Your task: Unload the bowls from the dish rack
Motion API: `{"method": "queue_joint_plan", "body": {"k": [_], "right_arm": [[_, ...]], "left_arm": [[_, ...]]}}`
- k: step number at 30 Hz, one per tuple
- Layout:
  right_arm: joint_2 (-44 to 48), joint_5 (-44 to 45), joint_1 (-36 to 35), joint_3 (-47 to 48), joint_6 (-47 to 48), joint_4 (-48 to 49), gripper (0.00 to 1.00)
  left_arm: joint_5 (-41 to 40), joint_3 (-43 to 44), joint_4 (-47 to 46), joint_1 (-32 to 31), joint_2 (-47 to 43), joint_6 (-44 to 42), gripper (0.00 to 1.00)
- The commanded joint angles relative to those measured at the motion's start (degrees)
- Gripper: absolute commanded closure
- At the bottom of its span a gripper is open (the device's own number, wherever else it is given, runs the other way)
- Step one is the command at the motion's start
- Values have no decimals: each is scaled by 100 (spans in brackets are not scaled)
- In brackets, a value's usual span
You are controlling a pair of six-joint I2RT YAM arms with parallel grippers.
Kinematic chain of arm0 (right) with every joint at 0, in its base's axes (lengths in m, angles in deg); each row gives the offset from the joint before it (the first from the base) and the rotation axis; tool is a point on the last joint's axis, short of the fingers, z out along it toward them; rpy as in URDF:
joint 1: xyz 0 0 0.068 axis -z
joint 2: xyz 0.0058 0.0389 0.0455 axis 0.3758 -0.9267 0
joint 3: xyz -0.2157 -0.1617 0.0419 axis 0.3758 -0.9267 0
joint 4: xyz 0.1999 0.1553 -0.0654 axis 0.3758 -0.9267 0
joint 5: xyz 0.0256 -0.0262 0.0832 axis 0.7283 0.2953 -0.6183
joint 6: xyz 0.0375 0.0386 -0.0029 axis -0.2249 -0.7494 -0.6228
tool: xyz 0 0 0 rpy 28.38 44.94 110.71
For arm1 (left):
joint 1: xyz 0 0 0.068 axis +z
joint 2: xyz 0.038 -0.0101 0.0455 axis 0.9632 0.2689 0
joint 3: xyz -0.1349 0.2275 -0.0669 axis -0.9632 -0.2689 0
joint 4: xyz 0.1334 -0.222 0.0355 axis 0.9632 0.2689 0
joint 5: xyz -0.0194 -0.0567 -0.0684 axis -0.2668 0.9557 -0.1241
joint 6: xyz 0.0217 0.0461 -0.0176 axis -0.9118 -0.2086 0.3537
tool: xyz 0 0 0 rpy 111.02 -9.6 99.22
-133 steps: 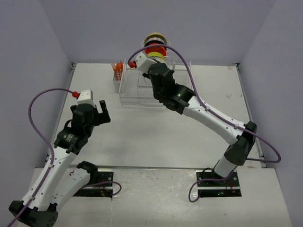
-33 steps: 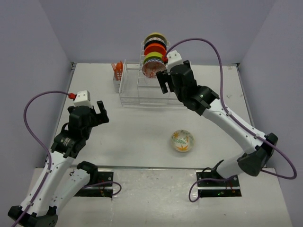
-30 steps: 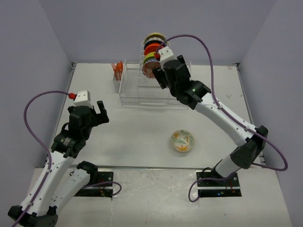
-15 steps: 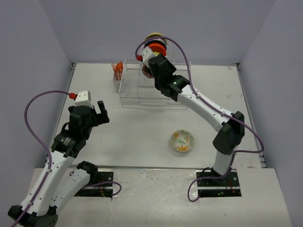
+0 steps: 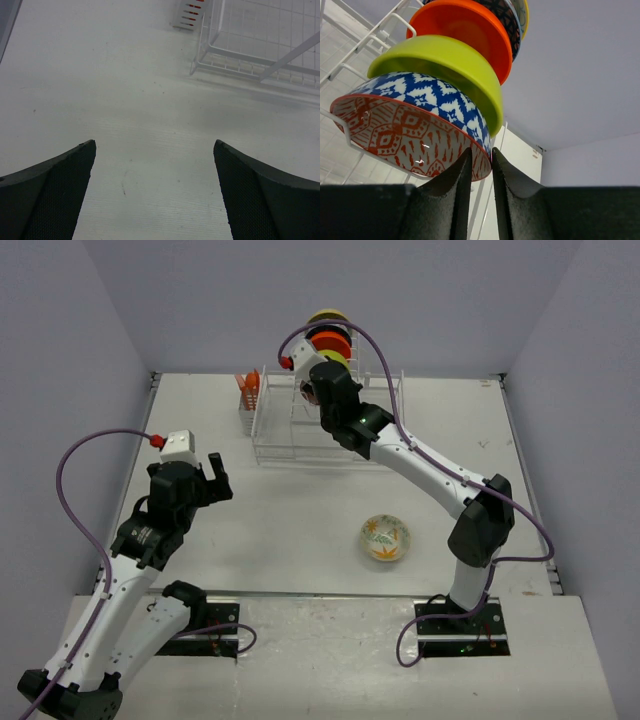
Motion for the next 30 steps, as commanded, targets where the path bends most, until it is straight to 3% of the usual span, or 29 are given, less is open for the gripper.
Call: {"method": "queue_joint_plan", "body": {"k": [1, 5, 8, 11, 30], "right_arm": [[77, 192, -12, -52, 169, 552, 77], [51, 192, -20, -105, 195, 631, 82], [51, 184, -29, -105, 204, 596, 95], [68, 219, -91, -140, 257, 596, 99], [946, 122, -267, -606, 301, 1299, 100]], "left_arm": [[51, -36, -263, -34, -6, -105, 0], [60, -36, -263, -34, -24, -105, 0], [69, -36, -272, -34, -32, -114, 0], [87, -36, -272, -34, -24, -123, 0], [131, -44, -290, -34, -15, -132, 0]]}}
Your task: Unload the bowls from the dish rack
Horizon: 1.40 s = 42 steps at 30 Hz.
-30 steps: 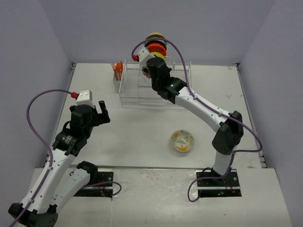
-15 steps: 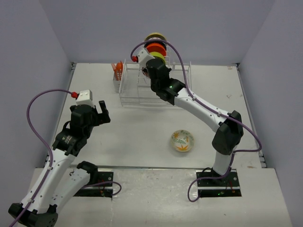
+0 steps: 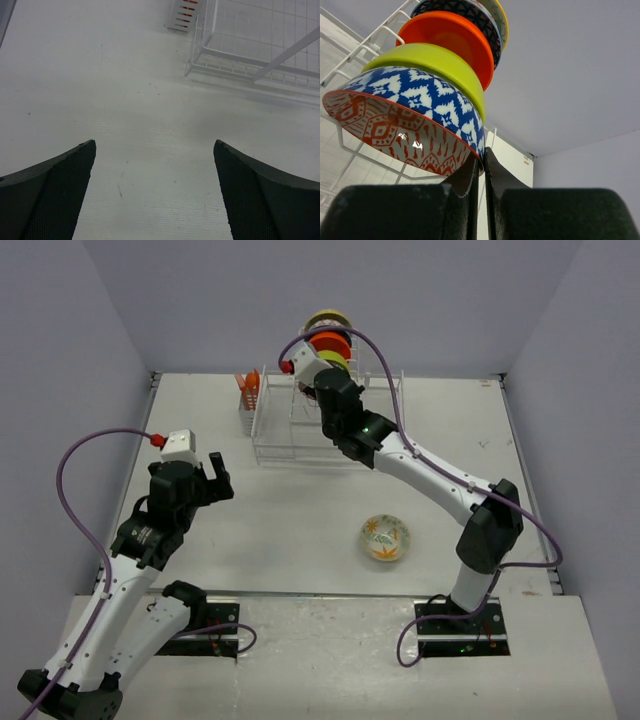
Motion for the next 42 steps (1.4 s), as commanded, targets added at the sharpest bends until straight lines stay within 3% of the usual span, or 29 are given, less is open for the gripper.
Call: {"method": "queue_joint_plan", "body": {"k": [1, 17, 36, 42], "right_arm": [[698, -134, -127, -64, -184, 423, 100], [1207, -503, -144, -64, -685, -33, 100], [3245, -2102, -144, -450, -3794, -2995, 100], [3379, -3226, -144, -1065, -5131, -3997, 100]], "left_arm": [[26, -44, -222, -34, -15, -130, 0], [17, -44, -213, -34, -6, -130, 0], [-97, -36, -187, -34, -156, -103, 0], [-124, -27, -178, -34, -191, -94, 0]]}}
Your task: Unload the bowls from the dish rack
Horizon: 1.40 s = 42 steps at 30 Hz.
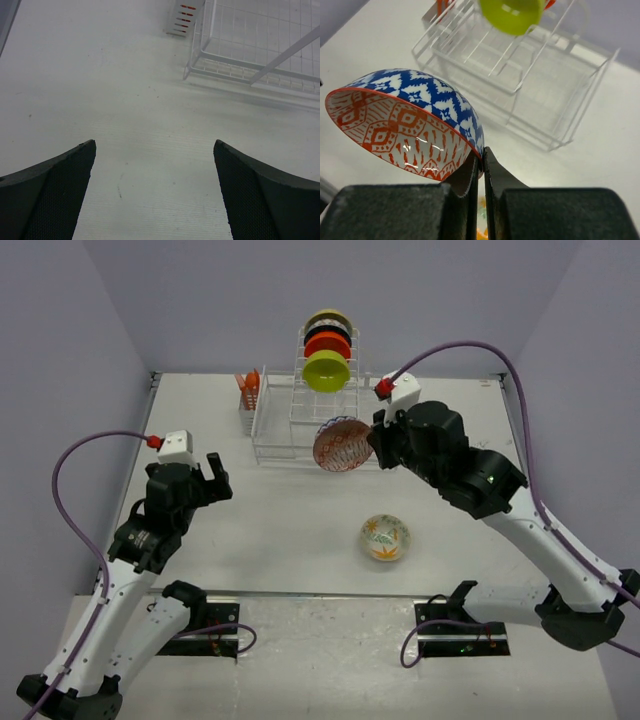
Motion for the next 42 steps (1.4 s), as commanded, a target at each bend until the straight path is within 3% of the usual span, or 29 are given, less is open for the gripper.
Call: {"method": "queue_joint_plan", "body": {"k": [1, 8, 17, 29, 31, 32, 35, 42], "right_arm": [[-57, -1191, -31, -540, -1126, -523, 100], [-565, -2328, -22, -1887, -1918, -58, 100], [-2489, -2979, -22, -1273, -1523, -444, 100], [-3616, -2610, 22, -1185, -1470, -576, 99], [-3634, -2558, 22, -1185, -1452, -593, 92], [-3608, -2523, 22, -1159, -1470, -619, 77], [-3354, -2391, 22, -1115, -1470, -672, 48], [-2264, -1925, 22, -1132, -1487, -1024, 39]], "left_arm": [[-124, -25, -167, -34, -62, -94, 0], [-141, -33, -158, -34, -97, -86, 0], [-176, -33, -150, -34, -123, -68, 0], [-203, -42, -149, -34, -273, -59, 0], [-203, -42, -149, -34, -281, -59, 0], [-194, -42, -149, -34, -282, -59, 0], [-194, -42, -149, -34, -282, -59, 0], [-194, -42, -132, -34, -238, -59, 0]]}}
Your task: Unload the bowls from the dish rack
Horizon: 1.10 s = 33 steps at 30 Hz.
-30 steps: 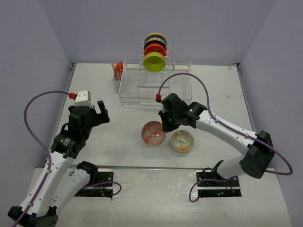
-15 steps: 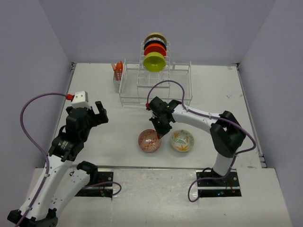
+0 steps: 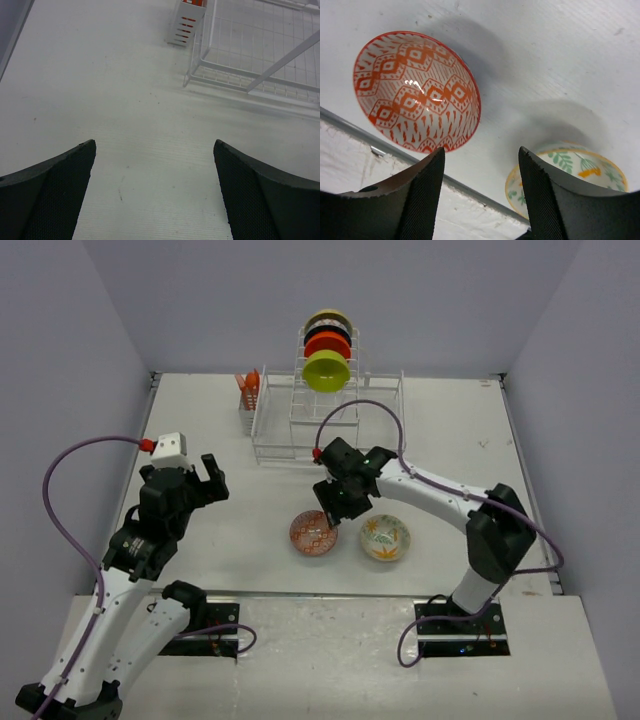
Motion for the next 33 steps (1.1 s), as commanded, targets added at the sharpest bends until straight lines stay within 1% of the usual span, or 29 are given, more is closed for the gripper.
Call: {"method": "queue_joint_plan", "body": {"k": [1, 4, 6, 8, 10, 11, 12, 13, 14, 15, 16, 17, 18, 19, 20, 21, 22, 23, 24, 25, 26, 27, 28, 31, 33], "right_arm": [[897, 440, 15, 212, -14, -259, 38], [1468, 897, 15, 177, -5, -286, 32], [1925, 1222, 15, 90, 3, -251, 30], [2250, 1407, 15, -85, -49, -207, 21], [2777, 1487, 15, -244, -207, -233, 3], [2971, 1478, 15, -410, -286, -329, 1], [3416, 1443, 15, -525, -452, -338, 1], [3673, 1417, 15, -665, -514, -303, 1], [3928, 1390, 15, -928, -541, -173, 1], [4183, 1355, 15, -1026, -576, -136, 1], [4620, 1303, 15, -1131, -594, -127, 1], [4816, 1311, 15, -1176, -620, -136, 1], [5001, 1302, 15, -1211, -638, -136, 1], [5351, 1285, 15, -1299, -638, -93, 1], [5528, 1276, 15, -1378, -638, -49, 1], [5695, 1206, 15, -1466, -542, 4, 1], [5984, 1223, 15, -1623, -498, 57, 1], [6083, 1371, 15, -1677, -489, 49, 1], [6171, 1407, 15, -1712, -497, 14, 1], [6233, 1416, 15, -1773, -497, -48, 1], [6346, 1399, 15, -1800, -489, -66, 1], [6391, 1373, 15, -1818, -497, -83, 1], [6435, 1338, 15, -1853, -497, -109, 1], [6663, 1162, 15, -1914, -497, -145, 1], [6944, 1118, 15, -1950, -541, -127, 1]], "left_arm": [[-98, -33, -145, -34, 12, -61, 0], [-37, -25, -154, -34, 82, -88, 0], [156, 28, -171, -34, 248, -175, 0], [244, 255, -93, -34, 441, -202, 0], [297, 606, 65, -34, 898, -176, 0], [437, 1148, 275, -51, 1282, -193, 0], [534, 1475, 355, -78, 1504, -237, 0], [604, 1809, 434, -113, 1723, -289, 0], [640, 2517, 548, -261, 2221, -412, 0], [536, 2907, 619, -384, 2514, -474, 0], [187, 3685, 811, -786, 2804, -675, 0], [-34, 4059, 909, -1007, 3468, -781, 0], [-280, 4471, 1049, -1192, 3840, -904, 0], [-448, 5267, 1320, -1472, 4192, -1036, 0], [-667, 5588, 1392, -1571, 4796, -1368, 0], [-748, 5861, 1402, -1650, 5045, -1554, 0], [-801, 6195, 1210, -1773, 5213, -1738, 0], [-914, 6207, 965, -1844, 5345, -2123, 0], [-837, 6172, 667, -1897, 5347, -2362, 0], [-680, 6059, 81, -1958, 5329, -2651, 0], [-339, 6005, -195, -1959, 5303, -2994, 0], [-274, 5979, -441, -1959, 5320, -3119, 1], [-239, 5865, -922, -1959, 5338, -3433, 2], [-45, 5663, -1688, -1959, 5513, -3901, 2], [95, 5854, -1719, -1959, 5820, -4068, 2]]}}
